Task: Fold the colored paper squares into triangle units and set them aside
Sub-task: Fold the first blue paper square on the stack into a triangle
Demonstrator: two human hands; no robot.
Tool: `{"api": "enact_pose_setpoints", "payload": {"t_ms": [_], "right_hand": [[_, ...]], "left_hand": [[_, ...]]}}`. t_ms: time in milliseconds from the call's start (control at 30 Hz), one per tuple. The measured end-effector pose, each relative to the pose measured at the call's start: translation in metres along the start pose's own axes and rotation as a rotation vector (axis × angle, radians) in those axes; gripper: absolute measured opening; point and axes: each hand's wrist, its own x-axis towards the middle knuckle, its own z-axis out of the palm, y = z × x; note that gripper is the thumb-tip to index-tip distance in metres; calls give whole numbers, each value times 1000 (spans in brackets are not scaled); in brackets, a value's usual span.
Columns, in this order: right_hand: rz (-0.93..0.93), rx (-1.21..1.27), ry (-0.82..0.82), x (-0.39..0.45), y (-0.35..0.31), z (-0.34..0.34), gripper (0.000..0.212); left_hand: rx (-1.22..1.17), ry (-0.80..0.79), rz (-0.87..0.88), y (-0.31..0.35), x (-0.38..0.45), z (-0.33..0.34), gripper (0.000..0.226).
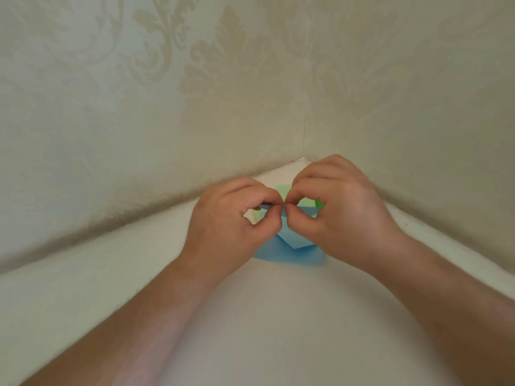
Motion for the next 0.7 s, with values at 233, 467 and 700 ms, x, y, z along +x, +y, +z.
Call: {"api": "enact_pose_setpoints", "payload": {"t_ms": [233,467,700], "right_hand": [[13,-41,-15,1,8,-4,15],[351,404,-2,2,9,-17,19],[362,595,-93,0,0,-8,14]], "left_hand": [[28,26,-111,-6,3,-9,8],[-247,54,-305,-4,5,-15,18],[-465,17,-400,12,2,-5,23]]}}
